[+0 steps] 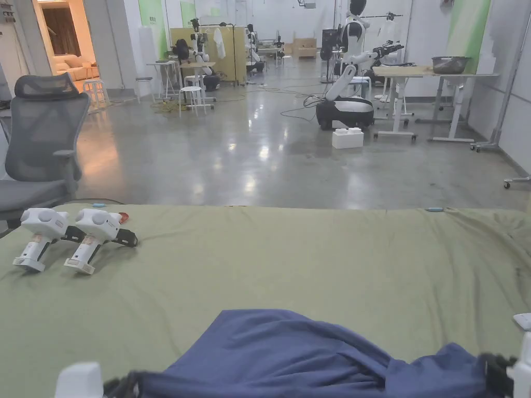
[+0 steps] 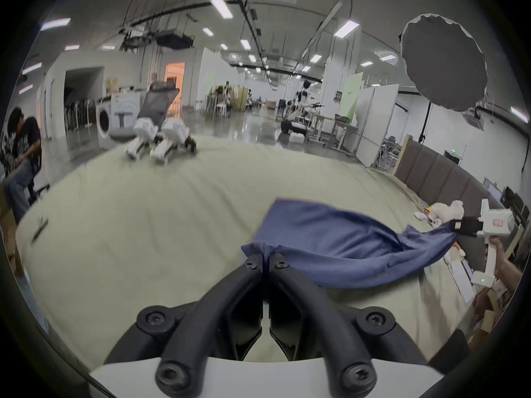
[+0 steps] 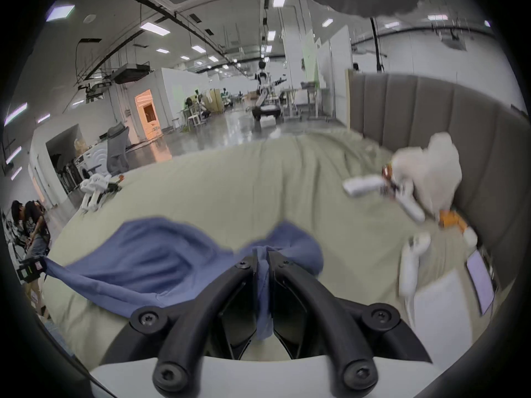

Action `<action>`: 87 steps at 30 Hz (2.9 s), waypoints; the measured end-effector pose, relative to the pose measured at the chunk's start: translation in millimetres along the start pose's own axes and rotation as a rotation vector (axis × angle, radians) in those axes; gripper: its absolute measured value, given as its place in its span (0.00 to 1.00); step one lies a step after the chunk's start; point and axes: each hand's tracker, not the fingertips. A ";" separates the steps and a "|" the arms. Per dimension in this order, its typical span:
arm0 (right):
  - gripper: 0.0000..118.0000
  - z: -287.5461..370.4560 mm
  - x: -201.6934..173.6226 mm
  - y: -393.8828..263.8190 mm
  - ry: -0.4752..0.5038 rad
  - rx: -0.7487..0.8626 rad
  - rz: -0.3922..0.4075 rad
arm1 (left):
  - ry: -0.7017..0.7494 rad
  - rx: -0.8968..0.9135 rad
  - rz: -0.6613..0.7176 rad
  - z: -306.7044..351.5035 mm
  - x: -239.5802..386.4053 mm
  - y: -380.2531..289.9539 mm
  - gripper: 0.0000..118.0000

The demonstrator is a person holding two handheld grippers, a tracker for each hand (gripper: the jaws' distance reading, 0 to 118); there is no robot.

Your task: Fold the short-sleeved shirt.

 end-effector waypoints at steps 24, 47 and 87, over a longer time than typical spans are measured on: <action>0.40 144.0 43.6 -178.8 -0.048 -0.208 -0.108 | -0.021 -0.152 0.080 118.0 -14.0 -147.0 0.56; 0.16 296.2 -49.6 -86.4 0.039 0.410 0.120 | 0.098 0.512 -0.270 259.5 133.1 -23.1 0.40; 0.00 202.6 34.4 -148.2 -0.104 0.034 -0.064 | -0.079 -0.383 -0.163 -265.0 93.1 65.0 0.58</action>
